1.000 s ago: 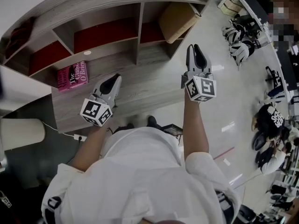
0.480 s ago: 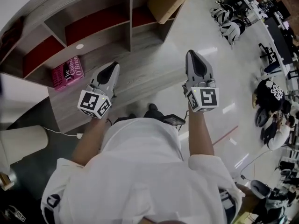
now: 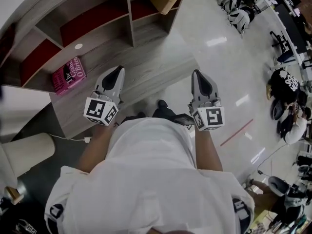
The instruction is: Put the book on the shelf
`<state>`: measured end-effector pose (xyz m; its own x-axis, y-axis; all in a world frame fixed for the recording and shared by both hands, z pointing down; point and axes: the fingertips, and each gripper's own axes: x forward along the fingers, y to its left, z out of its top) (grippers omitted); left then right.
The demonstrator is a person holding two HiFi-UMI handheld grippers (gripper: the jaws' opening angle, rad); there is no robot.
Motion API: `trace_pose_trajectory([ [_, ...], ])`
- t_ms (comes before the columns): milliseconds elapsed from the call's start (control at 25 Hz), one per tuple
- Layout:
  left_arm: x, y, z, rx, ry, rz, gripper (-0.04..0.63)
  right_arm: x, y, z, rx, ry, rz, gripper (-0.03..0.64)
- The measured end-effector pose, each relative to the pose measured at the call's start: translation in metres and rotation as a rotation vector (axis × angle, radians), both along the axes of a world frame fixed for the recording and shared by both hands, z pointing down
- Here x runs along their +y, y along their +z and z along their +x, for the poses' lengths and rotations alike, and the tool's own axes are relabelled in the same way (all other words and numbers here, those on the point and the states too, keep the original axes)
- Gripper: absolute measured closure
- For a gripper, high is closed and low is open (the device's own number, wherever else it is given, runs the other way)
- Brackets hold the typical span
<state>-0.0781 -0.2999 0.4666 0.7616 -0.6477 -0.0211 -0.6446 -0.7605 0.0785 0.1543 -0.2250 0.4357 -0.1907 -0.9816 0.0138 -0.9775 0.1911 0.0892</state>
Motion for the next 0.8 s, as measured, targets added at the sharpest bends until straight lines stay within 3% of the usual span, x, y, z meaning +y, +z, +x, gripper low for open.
trace_pose_trajectory([
  [360, 0.014, 0.028, 0.004, -0.046, 0.025, -0.036, 0.571, 0.001, 0.039, -0.003, -0.062, 0.005, -0.062, 0.601],
  [800, 0.000, 0.027, -0.006, -0.042, 0.000, -0.035, 0.571, -0.017, 0.047, -0.011, -0.072, -0.018, -0.070, 0.601],
])
